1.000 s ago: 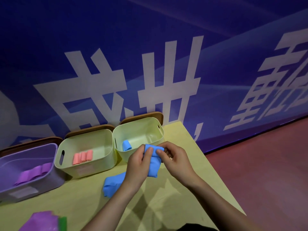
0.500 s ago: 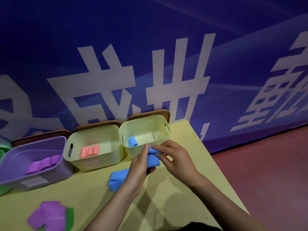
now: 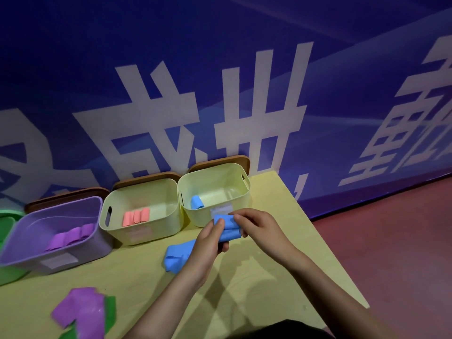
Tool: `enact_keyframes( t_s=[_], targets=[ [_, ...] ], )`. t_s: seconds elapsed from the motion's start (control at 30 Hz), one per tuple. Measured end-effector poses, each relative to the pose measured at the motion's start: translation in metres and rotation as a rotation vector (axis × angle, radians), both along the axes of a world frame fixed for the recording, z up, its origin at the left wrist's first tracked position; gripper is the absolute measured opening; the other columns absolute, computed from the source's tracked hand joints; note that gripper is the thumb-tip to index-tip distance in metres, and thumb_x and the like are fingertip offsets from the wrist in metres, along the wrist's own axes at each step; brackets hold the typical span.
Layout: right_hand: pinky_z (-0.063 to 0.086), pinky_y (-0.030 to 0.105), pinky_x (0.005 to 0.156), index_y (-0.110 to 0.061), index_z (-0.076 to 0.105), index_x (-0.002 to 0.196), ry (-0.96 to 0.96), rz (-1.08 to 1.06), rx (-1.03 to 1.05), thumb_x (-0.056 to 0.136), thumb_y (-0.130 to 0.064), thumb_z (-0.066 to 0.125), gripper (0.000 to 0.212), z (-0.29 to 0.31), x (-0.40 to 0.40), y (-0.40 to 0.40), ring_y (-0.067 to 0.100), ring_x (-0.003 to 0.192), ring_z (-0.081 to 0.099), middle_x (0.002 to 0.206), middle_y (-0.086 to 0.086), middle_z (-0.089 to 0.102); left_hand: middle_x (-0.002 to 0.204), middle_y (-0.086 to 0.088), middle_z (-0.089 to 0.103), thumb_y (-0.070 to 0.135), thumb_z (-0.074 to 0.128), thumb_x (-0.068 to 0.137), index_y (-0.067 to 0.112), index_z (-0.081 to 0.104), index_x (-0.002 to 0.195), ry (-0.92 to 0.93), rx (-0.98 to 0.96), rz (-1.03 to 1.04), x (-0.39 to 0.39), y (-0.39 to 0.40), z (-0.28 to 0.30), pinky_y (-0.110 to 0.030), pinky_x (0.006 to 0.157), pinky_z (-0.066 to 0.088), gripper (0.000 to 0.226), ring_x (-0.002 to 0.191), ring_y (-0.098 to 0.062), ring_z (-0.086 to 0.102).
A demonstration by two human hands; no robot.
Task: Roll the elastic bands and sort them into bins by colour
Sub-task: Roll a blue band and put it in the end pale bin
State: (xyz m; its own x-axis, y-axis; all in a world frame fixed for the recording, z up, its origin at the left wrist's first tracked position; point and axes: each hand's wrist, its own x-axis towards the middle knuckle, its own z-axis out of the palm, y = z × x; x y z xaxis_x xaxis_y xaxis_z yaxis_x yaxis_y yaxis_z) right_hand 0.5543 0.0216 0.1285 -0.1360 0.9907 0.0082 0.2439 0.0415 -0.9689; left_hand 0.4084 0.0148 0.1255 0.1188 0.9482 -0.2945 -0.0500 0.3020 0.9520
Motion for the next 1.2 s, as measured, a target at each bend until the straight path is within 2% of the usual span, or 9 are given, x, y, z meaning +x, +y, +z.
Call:
enact_keyframes(
  t_s=[0.17, 0.4, 0.53, 0.67, 0.77, 0.93, 1.0, 1.07, 1.2],
  targets=[
    [0.04, 0.013, 0.059, -0.011, 0.068, 0.09, -0.063, -0.059, 0.05, 0.091, -0.01, 0.059, 0.01, -0.005, 0.001, -0.005, 0.0, 0.059, 0.049, 0.064, -0.012, 0.058, 0.068, 0.005, 0.054, 0.017, 0.041, 0.102, 0.011, 0.061, 0.1, 0.064, 0.034, -0.014, 0.004, -0.003, -0.001, -0.024, 0.056, 0.034, 0.021, 0.051, -0.007, 0.039],
    [0.047, 0.024, 0.069, -0.012, 0.067, 0.094, -0.148, -0.159, 0.238, 0.087, -0.016, 0.059, 0.011, -0.011, 0.011, -0.009, 0.011, 0.073, 0.055, 0.084, -0.004, 0.063, 0.06, 0.0, 0.052, 0.016, 0.049, 0.098, 0.002, 0.063, 0.097, -0.255, -0.189, 0.028, 0.016, -0.001, 0.002, -0.023, 0.055, 0.044, 0.02, 0.053, -0.011, 0.042],
    [0.048, 0.023, 0.071, -0.013, 0.07, 0.101, -0.231, -0.162, 0.355, 0.085, -0.013, 0.065, 0.016, -0.013, 0.02, -0.01, 0.01, 0.077, 0.055, 0.085, -0.006, 0.059, 0.068, -0.009, 0.061, 0.019, 0.051, 0.097, 0.001, 0.062, 0.091, -0.365, -0.356, 0.008, 0.018, 0.002, 0.0, -0.027, 0.061, 0.054, 0.022, 0.062, -0.017, 0.059],
    [0.048, 0.023, 0.077, -0.016, 0.073, 0.105, -0.272, -0.122, 0.381, 0.084, -0.014, 0.066, 0.022, -0.016, 0.026, -0.011, 0.007, 0.084, 0.057, 0.089, -0.006, 0.059, 0.092, -0.02, 0.07, 0.024, 0.048, 0.095, -0.005, 0.062, 0.104, -0.408, -0.425, -0.044, 0.015, 0.006, 0.002, -0.034, 0.074, 0.058, 0.033, 0.083, -0.027, 0.068],
    [0.048, 0.025, 0.085, -0.019, 0.073, 0.107, -0.253, -0.067, 0.381, 0.085, -0.013, 0.066, 0.024, -0.017, 0.027, -0.015, 0.009, 0.095, 0.059, 0.097, -0.006, 0.059, 0.102, -0.022, 0.07, 0.031, 0.048, 0.097, -0.001, 0.064, 0.108, -0.398, -0.404, -0.042, 0.013, 0.007, 0.001, -0.036, 0.082, 0.053, 0.038, 0.093, -0.028, 0.068],
    [0.046, 0.018, 0.085, -0.022, 0.069, 0.112, 0.057, -0.102, 0.222, 0.091, -0.014, 0.062, 0.024, -0.015, 0.018, -0.017, 0.011, 0.102, 0.06, 0.105, -0.002, 0.063, 0.089, -0.016, 0.071, 0.02, 0.044, 0.1, -0.002, 0.062, 0.112, -0.342, -0.267, 0.043, 0.012, 0.007, -0.005, -0.029, 0.07, 0.057, 0.031, 0.081, -0.023, 0.07],
    [0.049, 0.022, 0.083, -0.02, 0.064, 0.119, 0.166, -0.163, 0.08, 0.091, -0.017, 0.064, 0.028, -0.015, 0.013, -0.014, 0.008, 0.098, 0.061, 0.103, -0.001, 0.065, 0.085, -0.013, 0.073, 0.016, 0.042, 0.101, -0.002, 0.062, 0.109, -0.327, -0.197, 0.072, 0.011, 0.004, -0.005, -0.027, 0.069, 0.058, 0.028, 0.078, -0.021, 0.071],
    [0.051, 0.026, 0.081, -0.022, 0.065, 0.117, 0.129, -0.166, -0.016, 0.09, -0.024, 0.066, 0.027, -0.015, 0.008, -0.011, 0.007, 0.091, 0.061, 0.099, -0.002, 0.066, 0.084, -0.012, 0.074, 0.014, 0.04, 0.101, 0.001, 0.064, 0.103, -0.325, -0.137, 0.091, 0.01, 0.001, -0.003, -0.026, 0.07, 0.058, 0.027, 0.078, -0.02, 0.072],
    [0.047, 0.021, 0.068, -0.008, 0.07, 0.091, 0.085, -0.091, -0.047, 0.093, -0.019, 0.061, 0.014, -0.013, 0.0, -0.009, 0.005, 0.067, 0.057, 0.073, -0.002, 0.065, 0.082, -0.012, 0.074, 0.014, 0.036, 0.102, 0.003, 0.064, 0.099, -0.219, -0.016, 0.085, 0.008, -0.001, -0.002, -0.024, 0.072, 0.056, 0.031, 0.079, -0.021, 0.072]
  ],
)
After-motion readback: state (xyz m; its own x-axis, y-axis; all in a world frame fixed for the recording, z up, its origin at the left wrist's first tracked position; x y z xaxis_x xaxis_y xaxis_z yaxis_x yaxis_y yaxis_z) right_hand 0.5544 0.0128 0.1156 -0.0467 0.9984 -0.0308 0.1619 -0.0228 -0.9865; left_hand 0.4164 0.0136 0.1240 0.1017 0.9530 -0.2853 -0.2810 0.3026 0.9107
